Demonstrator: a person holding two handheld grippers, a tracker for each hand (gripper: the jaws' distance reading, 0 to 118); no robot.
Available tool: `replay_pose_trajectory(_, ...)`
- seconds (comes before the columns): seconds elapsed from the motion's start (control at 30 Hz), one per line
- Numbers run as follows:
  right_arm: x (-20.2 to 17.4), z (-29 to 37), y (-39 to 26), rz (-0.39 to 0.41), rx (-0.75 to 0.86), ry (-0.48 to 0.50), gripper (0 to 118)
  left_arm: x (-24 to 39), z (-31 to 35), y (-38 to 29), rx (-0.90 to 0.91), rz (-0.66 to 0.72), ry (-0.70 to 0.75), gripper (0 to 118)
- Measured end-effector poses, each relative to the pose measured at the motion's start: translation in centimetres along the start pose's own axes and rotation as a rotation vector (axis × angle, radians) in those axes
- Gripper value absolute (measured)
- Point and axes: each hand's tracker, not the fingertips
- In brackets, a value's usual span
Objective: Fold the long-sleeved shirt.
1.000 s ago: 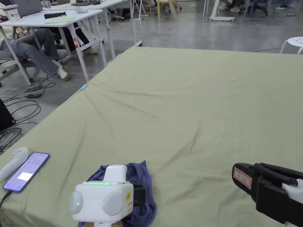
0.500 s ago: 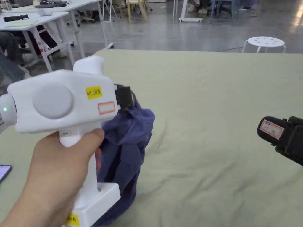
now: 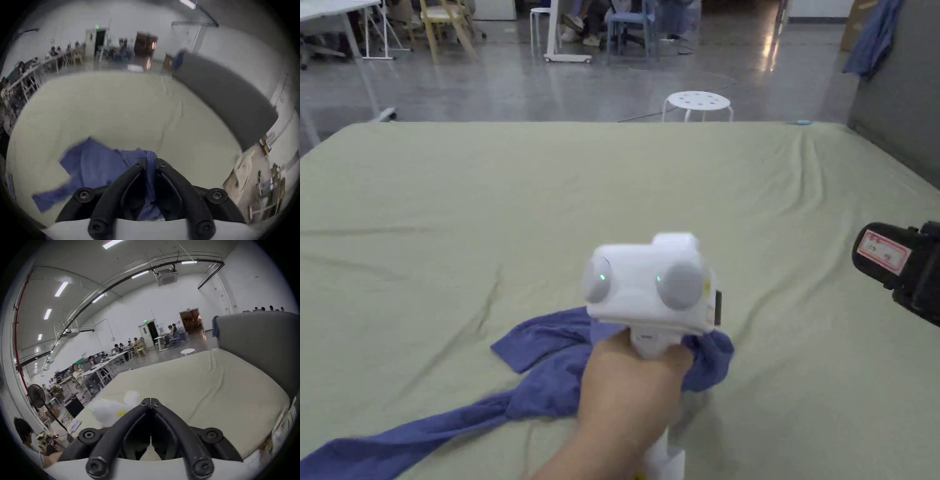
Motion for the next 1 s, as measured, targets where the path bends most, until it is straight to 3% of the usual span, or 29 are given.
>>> replay_pose_trajectory(0.17, 2.8, 0.2, -1.9, -0.04, -0.071, -0.04, 0, 2.5, -12.7, -7.4, -0.42, 0.005, -0.023, 7)
replay_pose_trajectory(0.23, 3.3, -0.1, -2.3, -0.045, -0.082, -0.045, 0, 2.5, -11.4, -6.1, -0.244, -0.009, 0.002, 7)
replay_pose_trajectory(0.3, 3.6, -0.6, -2.5, -0.061, -0.091, -0.037, 0, 1.5, -10.4, -4.4, -0.284, 0.085, -0.074, 12)
replay_pose_trajectory(0.33, 3.7, -0.9, -2.6, -0.077, -0.093, -0.025, 0, 0.8, -9.0, -3.4, -0.245, 0.121, -0.144, 39)
replay_pose_trajectory(0.4, 3.6, -1.5, -2.8, -0.095, -0.092, 0.005, 0, 0.2, -3.3, -2.3, -0.117, 0.086, -0.197, 109)
replay_pose_trajectory(0.43, 3.4, -1.7, -2.9, -0.095, -0.091, 0.009, 0, -0.6, -0.2, -1.7, 0.002, 0.062, -0.213, 118)
replay_pose_trajectory(0.53, 2.9, -2.9, -3.5, -0.086, -0.103, 0.022, 0, -3.5, 8.8, -3.1, 0.249, 0.004, -0.265, 118)
replay_pose_trajectory(0.6, 2.7, -3.8, -4.2, -0.088, -0.13, 0.033, 0, -6.0, 12.5, -4.7, 0.258, -0.051, -0.218, 118)
replay_pose_trajectory(0.67, 2.4, -4.9, -5.3, -0.1, -0.164, 0.034, 0, -8.4, 13.6, -6.5, 0.176, -0.063, -0.073, 118)
replay_pose_trajectory(0.7, 2.3, -5.5, -6.0, -0.108, -0.189, 0.031, 0, -9.8, 13.9, -8.2, 0.173, -0.04, -0.021, 116)
replay_pose_trajectory(0.73, 2.4, -6.0, -6.7, -0.119, -0.216, 0.027, 0, -11.3, 14.0, -9.8, 0.181, -0.03, -0.056, 93)
replay_pose_trajectory(0.77, 2.4, -6.7, -7.3, -0.128, -0.241, 0.025, 0, -12.4, 13.6, -11.1, 0.135, -0.008, -0.048, 40)
replay_pose_trajectory(0.8, 2.5, -7.3, -8.0, -0.136, -0.266, 0.024, 0, -13.3, 12.3, -11.8, 0.073, 0.043, -0.02, 0)
replay_pose_trajectory(0.87, 2.6, -8.3, -9.0, -0.142, -0.307, 0.02, 0, -15.4, 10.9, -13.4, -0.012, 0.099, -0.067, 0)
replay_pose_trajectory(1.0, 2.5, -10.2, -10.1, -0.151, -0.355, 0.011, 0, -19.3, 8.3, -9.7, 0.077, 0.156, -0.011, 0)
